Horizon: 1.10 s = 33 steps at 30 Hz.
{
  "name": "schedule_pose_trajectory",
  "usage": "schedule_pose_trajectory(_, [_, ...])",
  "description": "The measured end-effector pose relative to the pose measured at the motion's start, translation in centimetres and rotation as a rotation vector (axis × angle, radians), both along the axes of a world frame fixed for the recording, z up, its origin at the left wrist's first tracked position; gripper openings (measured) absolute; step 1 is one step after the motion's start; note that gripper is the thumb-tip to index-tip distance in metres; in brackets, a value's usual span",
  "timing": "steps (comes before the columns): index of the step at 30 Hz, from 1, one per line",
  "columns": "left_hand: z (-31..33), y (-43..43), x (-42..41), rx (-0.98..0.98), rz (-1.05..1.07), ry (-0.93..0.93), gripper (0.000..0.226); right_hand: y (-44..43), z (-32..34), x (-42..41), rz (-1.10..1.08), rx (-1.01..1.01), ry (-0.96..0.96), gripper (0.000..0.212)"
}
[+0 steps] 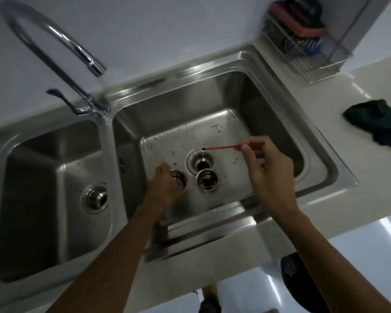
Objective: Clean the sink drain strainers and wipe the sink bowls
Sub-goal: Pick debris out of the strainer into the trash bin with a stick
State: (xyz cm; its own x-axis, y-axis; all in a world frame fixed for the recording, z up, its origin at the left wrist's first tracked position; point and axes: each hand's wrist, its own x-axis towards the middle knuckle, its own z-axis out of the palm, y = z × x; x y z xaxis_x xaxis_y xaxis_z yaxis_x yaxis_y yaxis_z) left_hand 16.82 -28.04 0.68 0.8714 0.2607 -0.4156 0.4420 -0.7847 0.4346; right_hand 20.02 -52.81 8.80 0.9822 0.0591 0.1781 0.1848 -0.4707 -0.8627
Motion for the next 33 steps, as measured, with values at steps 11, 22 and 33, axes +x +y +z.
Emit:
schedule_pose_trajectory(11, [-6.4,1.8,6.7,0.249,-0.287,0.035,0.08,1.0,-2.7,4.1,-0.048,-0.1,0.067,0.018])
schedule_pose_trajectory(22, [-8.4,2.0,8.5,0.205,-0.29,0.029,0.087,2.0,-4.4,5.0,-0.073,-0.097,0.06,0.017])
schedule_pose_trajectory(33, [-8.6,-1.6,7.1,0.498,-0.994,-0.104,0.127,1.5,-3.8,3.8,-0.132,-0.126,0.084,0.014])
